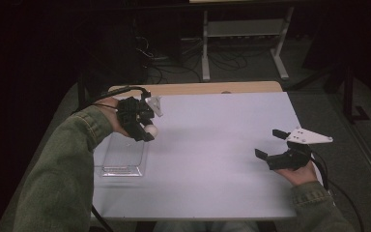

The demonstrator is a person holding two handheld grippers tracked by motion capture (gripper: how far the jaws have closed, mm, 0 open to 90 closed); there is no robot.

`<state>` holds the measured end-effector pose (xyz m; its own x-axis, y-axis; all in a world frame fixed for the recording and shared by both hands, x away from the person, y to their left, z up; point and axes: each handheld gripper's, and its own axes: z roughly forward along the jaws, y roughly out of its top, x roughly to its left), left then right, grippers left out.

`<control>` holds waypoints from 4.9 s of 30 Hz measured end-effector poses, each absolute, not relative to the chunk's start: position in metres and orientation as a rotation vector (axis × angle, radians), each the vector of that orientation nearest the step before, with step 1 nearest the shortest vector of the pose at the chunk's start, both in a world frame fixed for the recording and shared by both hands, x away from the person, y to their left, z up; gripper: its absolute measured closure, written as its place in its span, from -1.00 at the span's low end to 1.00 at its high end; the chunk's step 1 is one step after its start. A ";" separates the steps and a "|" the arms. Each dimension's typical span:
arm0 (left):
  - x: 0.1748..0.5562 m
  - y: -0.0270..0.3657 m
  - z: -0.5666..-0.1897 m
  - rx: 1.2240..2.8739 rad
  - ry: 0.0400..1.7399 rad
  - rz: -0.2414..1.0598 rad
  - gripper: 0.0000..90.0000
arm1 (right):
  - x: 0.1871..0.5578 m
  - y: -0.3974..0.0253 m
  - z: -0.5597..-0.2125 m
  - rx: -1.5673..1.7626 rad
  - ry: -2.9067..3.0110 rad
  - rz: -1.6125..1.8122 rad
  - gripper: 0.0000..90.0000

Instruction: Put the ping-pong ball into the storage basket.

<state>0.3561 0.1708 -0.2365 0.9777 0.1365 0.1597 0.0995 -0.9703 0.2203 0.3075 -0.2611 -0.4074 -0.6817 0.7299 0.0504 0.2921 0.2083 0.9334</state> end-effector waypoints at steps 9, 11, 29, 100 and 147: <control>0.355 0.178 -0.241 2.942 0.173 0.238 0.13 | 0.307 -0.263 -0.407 0.955 2.081 1.474 -1.00; 0.355 0.181 -0.241 2.946 0.179 0.245 0.13 | 0.307 -0.263 -0.407 0.953 2.082 1.473 -1.00; 0.349 0.219 -0.237 3.001 0.209 0.295 0.13 | 0.305 -0.263 -0.405 0.954 2.075 1.470 -1.00; 0.368 0.229 -0.334 3.029 0.207 0.105 0.13 | 0.306 -0.261 -0.408 0.923 2.115 1.444 -1.00; 0.383 0.225 -0.376 3.119 0.259 0.140 -0.04 | 0.307 -0.259 -0.410 0.916 2.127 1.425 -1.00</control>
